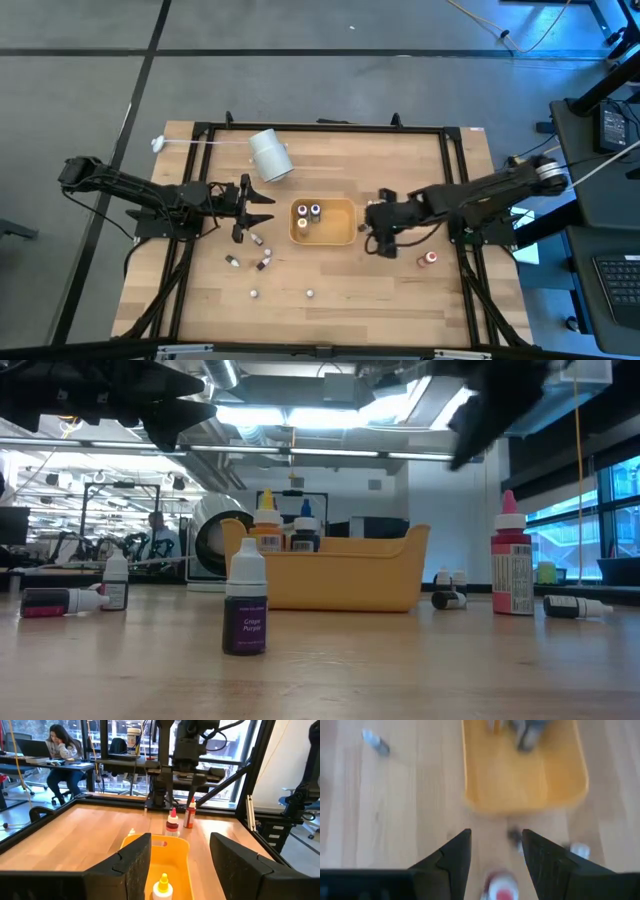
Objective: Pick & Place food coloring
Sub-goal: Put the large red ink bottle into the yellow bin
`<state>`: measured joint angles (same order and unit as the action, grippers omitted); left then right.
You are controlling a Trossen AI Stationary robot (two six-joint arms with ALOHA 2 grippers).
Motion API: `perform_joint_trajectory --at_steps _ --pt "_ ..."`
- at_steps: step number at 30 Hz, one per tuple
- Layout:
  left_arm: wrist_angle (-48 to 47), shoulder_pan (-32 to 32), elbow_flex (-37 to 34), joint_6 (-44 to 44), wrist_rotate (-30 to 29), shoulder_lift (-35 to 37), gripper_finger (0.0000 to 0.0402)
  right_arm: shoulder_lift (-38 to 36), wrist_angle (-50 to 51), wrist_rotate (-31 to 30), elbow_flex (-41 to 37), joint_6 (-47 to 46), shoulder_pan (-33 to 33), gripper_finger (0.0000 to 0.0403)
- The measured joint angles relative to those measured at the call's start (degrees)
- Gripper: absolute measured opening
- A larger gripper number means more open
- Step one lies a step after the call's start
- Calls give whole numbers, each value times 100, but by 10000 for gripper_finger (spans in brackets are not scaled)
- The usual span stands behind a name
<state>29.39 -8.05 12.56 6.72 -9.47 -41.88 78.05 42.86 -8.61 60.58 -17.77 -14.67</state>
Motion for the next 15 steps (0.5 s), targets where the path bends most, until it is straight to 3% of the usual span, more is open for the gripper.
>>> perform_joint_trajectory --at_steps 6,15 --pt "0 0 0 0 -2 0 198 -92 653 80 -2 -147 -106 184" --pt "0 0 0 2 -2 -1 198 -85 751 71 -2 -309 -75 267"
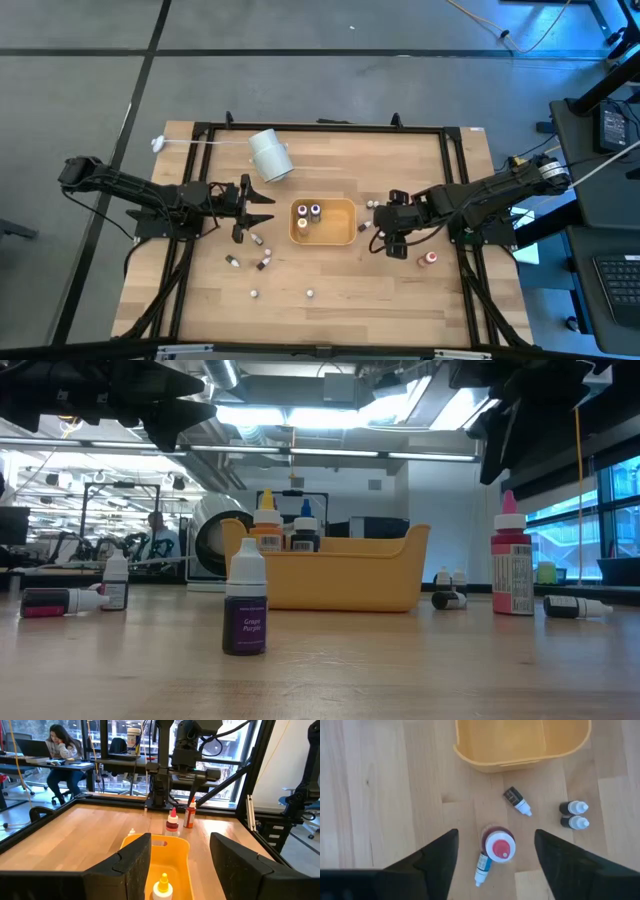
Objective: Pick & Place food coloring
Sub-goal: Put the large red ink bottle into the yellow bin
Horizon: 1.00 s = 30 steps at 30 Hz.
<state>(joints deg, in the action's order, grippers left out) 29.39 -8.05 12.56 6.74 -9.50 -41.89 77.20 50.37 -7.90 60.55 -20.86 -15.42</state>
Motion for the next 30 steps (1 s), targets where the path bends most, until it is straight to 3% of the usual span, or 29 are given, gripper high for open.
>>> perform_joint_trajectory --at_steps 8,30 --pt "0 0 0 -2 -2 0 197 264 393 -299 -5 -268 2 278" --pt "-2 2 0 0 -2 0 198 858 304 -2 -7 -109 4 203"
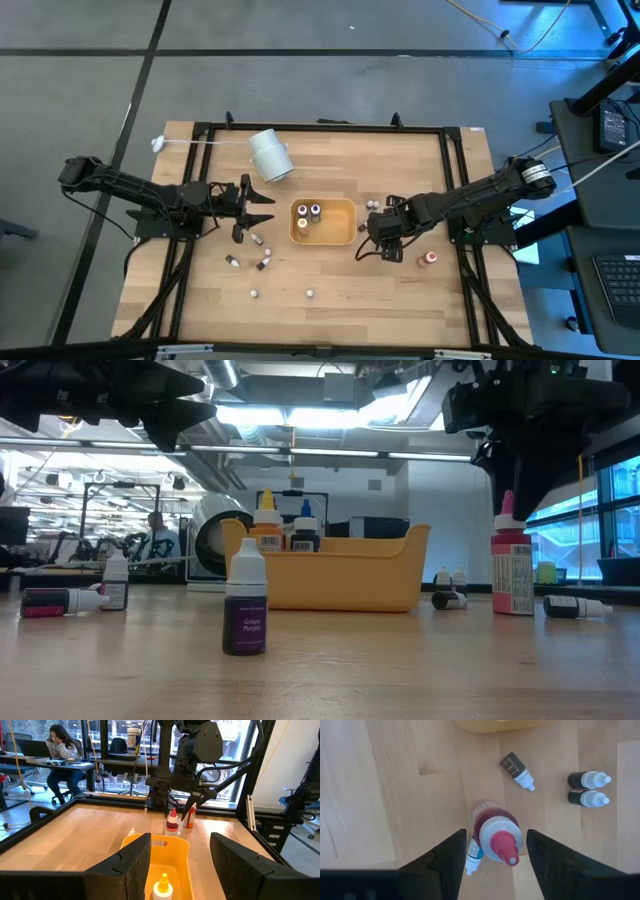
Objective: Pick & Place food coloring
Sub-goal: Put the large red ink bottle into the yellow bin
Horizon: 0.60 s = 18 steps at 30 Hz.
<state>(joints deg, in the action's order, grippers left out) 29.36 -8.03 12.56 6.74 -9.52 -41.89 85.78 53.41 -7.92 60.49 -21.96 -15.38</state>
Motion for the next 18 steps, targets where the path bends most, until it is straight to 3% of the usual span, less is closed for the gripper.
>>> perform_joint_trajectory --at_steps 9,18 --pt "1 -2 0 0 0 1 198 2 -180 -2 -209 152 0 152" --pt "0 0 0 0 0 0 197 -21 -497 -9 -345 301 -2 129"
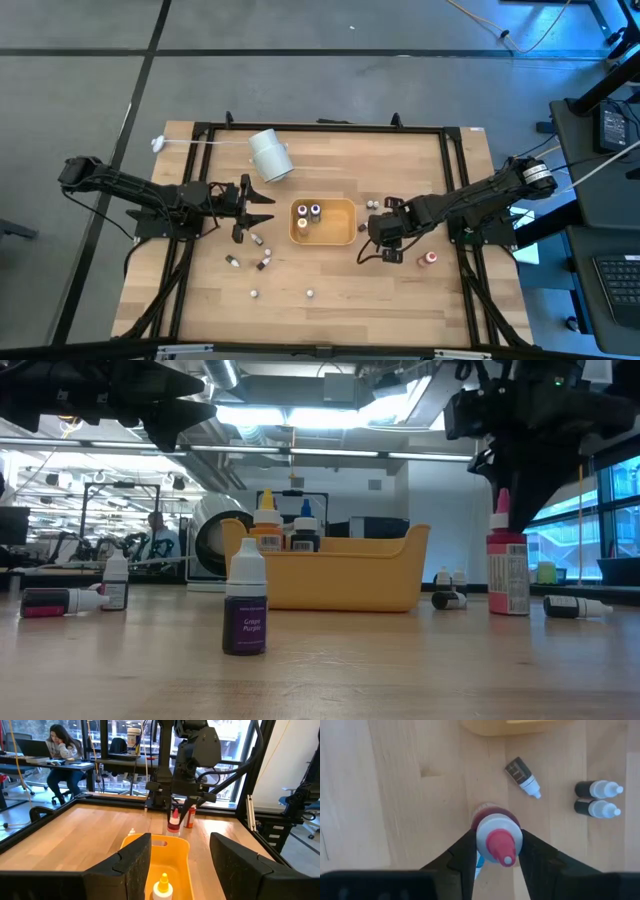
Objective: Pick & Place food coloring
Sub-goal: Put the large red ink bottle into the yellow bin
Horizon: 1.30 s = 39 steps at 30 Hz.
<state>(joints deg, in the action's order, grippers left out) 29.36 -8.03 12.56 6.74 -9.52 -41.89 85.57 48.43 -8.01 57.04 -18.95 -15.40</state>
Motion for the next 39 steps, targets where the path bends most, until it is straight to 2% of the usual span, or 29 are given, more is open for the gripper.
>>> perform_joint_trajectory --at_steps 6,13,16,21,27,39 --pt "2 -1 0 0 0 1 197 -7 56 12 73 49 0 129" --pt "2 0 0 0 0 2 198 -88 665 -464 991 128 2 128" --pt "2 -1 0 0 -2 1 197 -94 272 -520 1380 355 14 127" --pt "0 -2 0 0 -2 1 197 47 -637 -575 1585 1021 140 127" --pt "0 -1 0 0 4 2 197 230 -145 -605 1683 970 377 127" --pt "0 -2 0 0 10 2 197 220 -818 -513 1685 1330 481 127"
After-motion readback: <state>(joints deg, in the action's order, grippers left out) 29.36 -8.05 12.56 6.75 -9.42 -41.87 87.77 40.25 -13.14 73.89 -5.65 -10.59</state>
